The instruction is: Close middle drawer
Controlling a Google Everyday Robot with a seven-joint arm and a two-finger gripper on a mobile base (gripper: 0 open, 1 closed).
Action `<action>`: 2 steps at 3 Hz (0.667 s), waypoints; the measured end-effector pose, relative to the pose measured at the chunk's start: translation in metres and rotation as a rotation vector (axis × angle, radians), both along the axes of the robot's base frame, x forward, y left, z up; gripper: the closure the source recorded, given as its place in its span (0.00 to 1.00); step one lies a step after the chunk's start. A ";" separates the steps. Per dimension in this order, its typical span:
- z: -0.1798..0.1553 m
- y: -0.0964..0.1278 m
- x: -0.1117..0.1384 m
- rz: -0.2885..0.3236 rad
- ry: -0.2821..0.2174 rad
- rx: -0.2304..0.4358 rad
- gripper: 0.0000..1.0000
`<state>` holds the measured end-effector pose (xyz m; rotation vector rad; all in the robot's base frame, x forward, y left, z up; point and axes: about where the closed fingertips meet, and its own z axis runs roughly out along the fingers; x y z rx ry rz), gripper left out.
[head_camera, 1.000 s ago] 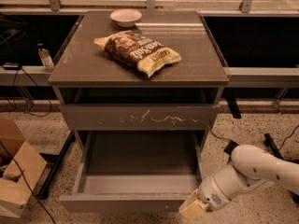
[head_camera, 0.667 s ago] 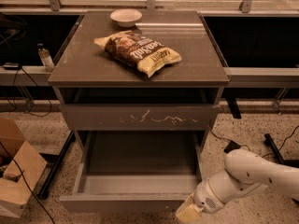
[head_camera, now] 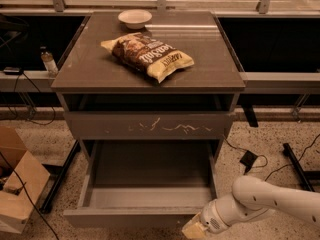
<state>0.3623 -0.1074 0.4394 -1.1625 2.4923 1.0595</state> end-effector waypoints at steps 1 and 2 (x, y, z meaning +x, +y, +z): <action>-0.030 0.000 0.015 -0.020 0.002 0.010 1.00; -0.030 0.000 0.014 -0.020 0.002 0.010 1.00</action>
Offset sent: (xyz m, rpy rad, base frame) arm 0.1318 -0.0180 -0.1262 0.0968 -0.0146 -0.1268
